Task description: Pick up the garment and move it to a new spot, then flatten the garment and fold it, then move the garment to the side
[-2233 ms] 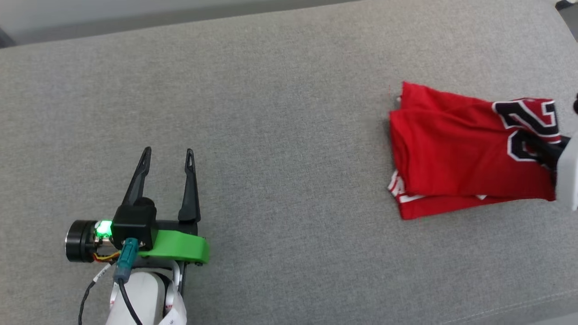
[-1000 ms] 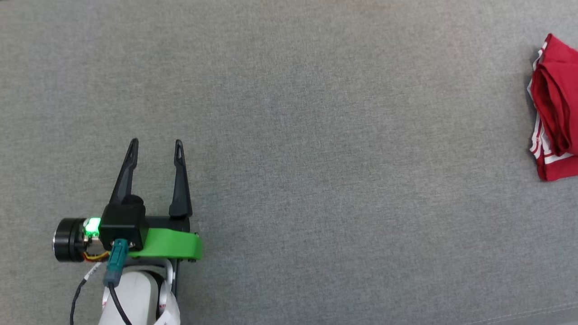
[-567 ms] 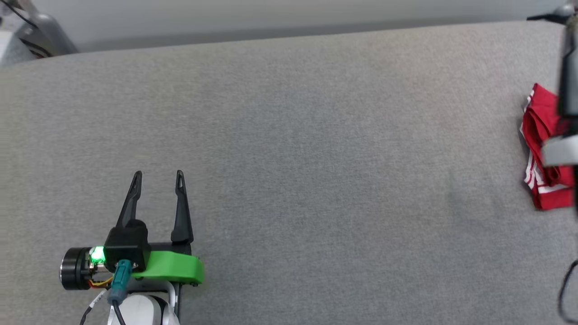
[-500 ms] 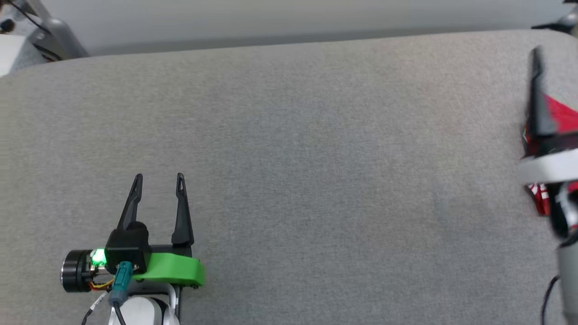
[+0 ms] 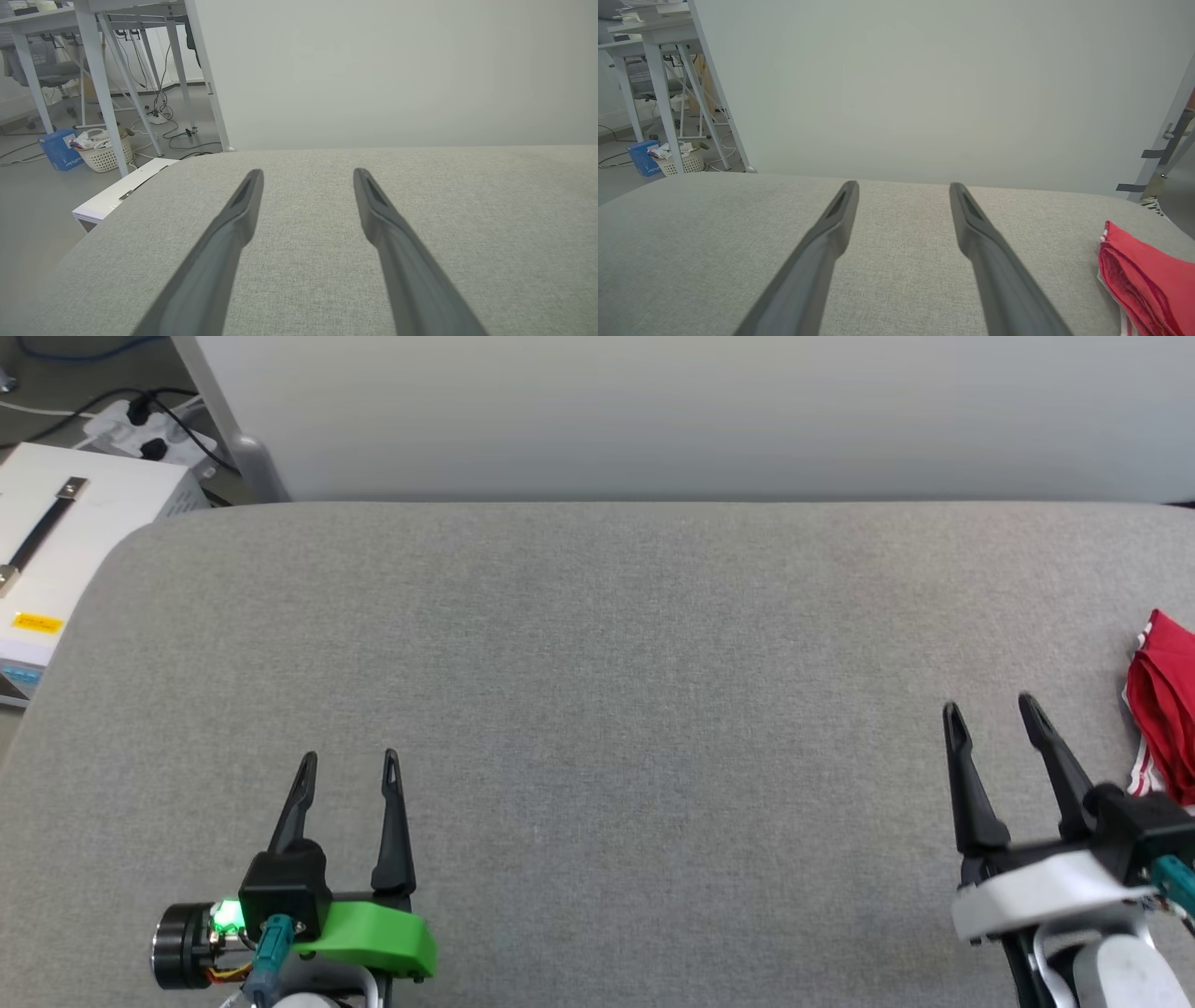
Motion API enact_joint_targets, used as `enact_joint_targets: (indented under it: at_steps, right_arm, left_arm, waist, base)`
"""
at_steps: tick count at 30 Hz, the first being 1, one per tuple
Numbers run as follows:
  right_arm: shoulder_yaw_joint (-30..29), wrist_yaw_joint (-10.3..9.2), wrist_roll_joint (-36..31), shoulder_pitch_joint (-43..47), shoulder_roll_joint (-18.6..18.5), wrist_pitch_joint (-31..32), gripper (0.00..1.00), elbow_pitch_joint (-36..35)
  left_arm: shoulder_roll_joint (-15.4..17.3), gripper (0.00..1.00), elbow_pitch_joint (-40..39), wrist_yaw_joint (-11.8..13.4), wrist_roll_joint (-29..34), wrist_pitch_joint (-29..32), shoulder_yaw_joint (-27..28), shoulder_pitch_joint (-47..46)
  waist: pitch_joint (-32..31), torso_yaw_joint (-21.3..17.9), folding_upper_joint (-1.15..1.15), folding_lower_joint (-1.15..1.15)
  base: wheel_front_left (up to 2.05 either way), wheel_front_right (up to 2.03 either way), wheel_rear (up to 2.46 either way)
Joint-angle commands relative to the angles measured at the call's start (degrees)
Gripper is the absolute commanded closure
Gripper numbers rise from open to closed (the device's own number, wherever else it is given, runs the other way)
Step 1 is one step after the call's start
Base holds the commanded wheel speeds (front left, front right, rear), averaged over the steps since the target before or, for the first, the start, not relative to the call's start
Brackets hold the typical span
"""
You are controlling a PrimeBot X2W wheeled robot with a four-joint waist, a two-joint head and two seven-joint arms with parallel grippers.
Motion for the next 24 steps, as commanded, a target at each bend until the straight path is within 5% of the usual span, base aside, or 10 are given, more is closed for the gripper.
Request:
enact_joint_targets:
  at_steps: [1, 18, 19, 24]
  right_arm:
    - [-0.46, -0.06, 0.15, 1.73, 0.31, -0.27, 0.0, -0.72]
    - [-1.83, -0.06, -0.71, 8.57, 1.81, -0.27, 0.0, -3.45]
    - [-1.82, -0.01, -0.52, 8.23, 1.64, 0.02, 1.0, -3.37]
    - [-1.81, 0.0, -0.65, 8.16, 1.65, 0.33, 1.0, -3.35]
  left_arm:
    - [-0.28, 0.0, 0.22, -0.19, -0.64, -0.34, -0.09, 1.07]
    - [-0.55, 0.0, 1.63, -1.42, -1.5, -0.34, 0.06, 2.3]
    - [-0.23, 1.0, 1.64, -1.22, -1.36, 0.0, 0.0, 2.04]
    - [-0.23, 1.0, 1.61, -1.24, -1.28, 0.32, 0.06, 1.99]
  waist:
    - [-1.47, 1.18, 0.0, 0.0]
    - [-2.58, 1.27, 0.0, 0.0]
    - [-2.58, 1.28, 0.0, 0.0]
    - [-2.63, 1.23, 0.0, 0.0]
  base:
    - [0.0, 0.0, 0.0]
    - [0.0, 0.0, 0.0]
    - [0.0, 0.0, 0.0]
    - [0.0, 0.0, 0.0]
